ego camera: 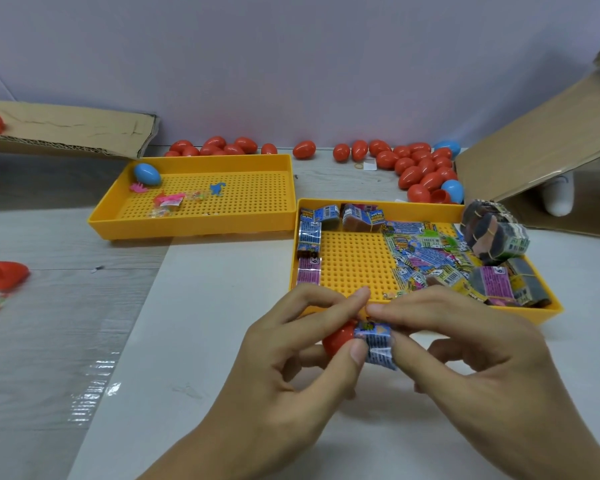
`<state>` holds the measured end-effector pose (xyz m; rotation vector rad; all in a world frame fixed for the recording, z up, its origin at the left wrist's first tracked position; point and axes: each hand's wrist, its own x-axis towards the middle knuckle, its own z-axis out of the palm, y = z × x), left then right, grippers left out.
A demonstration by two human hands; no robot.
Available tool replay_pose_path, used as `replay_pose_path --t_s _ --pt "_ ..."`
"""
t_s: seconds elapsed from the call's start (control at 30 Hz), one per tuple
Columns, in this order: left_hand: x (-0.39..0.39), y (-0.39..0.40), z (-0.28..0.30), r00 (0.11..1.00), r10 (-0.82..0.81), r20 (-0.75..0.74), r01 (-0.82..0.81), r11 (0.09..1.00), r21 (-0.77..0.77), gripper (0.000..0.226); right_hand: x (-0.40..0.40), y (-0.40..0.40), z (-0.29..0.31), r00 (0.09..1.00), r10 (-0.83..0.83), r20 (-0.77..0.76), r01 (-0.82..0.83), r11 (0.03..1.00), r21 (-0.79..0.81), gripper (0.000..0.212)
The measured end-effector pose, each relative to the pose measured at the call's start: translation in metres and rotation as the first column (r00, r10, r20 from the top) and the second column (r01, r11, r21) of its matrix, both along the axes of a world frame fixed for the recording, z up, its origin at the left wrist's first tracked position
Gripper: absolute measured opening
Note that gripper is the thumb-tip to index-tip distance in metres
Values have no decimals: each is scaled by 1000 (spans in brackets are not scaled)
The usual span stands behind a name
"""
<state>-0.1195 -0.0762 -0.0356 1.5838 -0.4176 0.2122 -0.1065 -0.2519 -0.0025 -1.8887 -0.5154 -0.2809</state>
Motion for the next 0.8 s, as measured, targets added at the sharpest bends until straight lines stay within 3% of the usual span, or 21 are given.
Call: replay_pose_path --t_s 0.13,0.23,0.33,0.5,0.67,0.73,0.8 --pt "-2 0 -3 997 49 62 -46 998 -42 40 0 -3 3 991 -1 -135 7 999 44 25" --pt "-3 -1 -4 991 84 109 -79 996 -45 29 -1 -3 7 985 -28 -170 39 997 61 17" --pt "-3 -1 -4 979 105 174 -102 994 -30 23 1 -2 14 952 59 -301 -4 984 181 17" --pt "-6 -2 -3 967 118 224 -112 993 -42 21 10 -11 17 736 321 -596 -133 932 337 23" --pt "-9 -6 -2 945 148 291 -145 989 -32 23 12 -14 13 552 473 -687 -141 865 482 39" --pt "-7 -4 0 944 118 310 -126 992 6 22 10 -12 11 542 480 -690 -76 846 528 40" --pt "-6 -5 1 940 68 335 -88 995 47 22 6 -6 11 612 434 -662 -28 848 530 30"
